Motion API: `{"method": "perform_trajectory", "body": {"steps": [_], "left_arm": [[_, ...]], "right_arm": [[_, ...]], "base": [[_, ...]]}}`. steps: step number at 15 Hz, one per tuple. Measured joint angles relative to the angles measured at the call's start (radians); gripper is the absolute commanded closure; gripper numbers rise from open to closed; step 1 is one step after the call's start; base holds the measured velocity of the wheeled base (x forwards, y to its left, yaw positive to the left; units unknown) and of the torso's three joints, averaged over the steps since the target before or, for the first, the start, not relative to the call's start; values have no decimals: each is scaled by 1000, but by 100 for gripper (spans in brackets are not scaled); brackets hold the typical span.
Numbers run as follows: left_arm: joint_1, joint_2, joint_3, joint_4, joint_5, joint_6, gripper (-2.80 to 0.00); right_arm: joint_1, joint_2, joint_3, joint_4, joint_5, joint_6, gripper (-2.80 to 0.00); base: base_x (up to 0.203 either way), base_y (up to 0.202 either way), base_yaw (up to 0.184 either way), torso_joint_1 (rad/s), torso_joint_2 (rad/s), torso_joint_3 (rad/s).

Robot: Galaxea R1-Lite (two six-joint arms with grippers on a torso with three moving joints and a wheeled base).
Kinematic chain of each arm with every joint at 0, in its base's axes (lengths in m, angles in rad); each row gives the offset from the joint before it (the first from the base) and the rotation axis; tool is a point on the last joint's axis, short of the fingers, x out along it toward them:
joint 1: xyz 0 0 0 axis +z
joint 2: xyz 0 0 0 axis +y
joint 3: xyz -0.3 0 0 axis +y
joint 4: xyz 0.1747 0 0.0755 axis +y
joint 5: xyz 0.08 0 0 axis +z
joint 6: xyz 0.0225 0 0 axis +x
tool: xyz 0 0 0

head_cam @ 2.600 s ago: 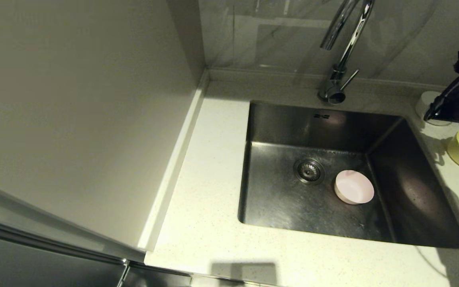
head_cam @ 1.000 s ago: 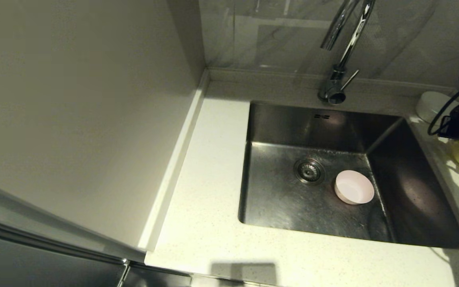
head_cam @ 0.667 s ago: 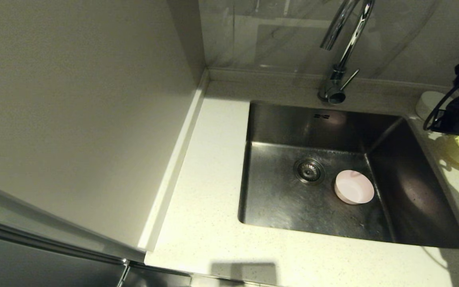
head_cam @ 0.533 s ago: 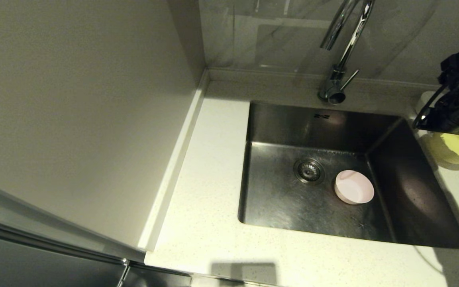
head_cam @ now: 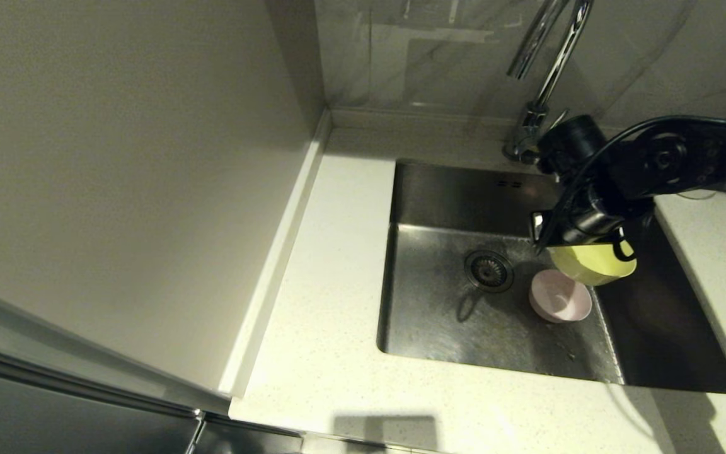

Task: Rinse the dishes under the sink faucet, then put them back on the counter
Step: Put a bowl into the sink

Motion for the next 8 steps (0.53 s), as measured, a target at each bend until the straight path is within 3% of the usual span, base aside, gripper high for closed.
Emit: {"method": "perform_trajectory", "body": {"steps": [4,8], "left_arm": [[0,0,0,0,0,0,0],[0,0,0,0,0,0,0]], "right_arm": [[102,101,-1,-4,-9,18,0],[142,201,-41,-6,-9,55,0]], "base": [[0,0,0,0,0,0],[0,0,0,0,0,0]]}}
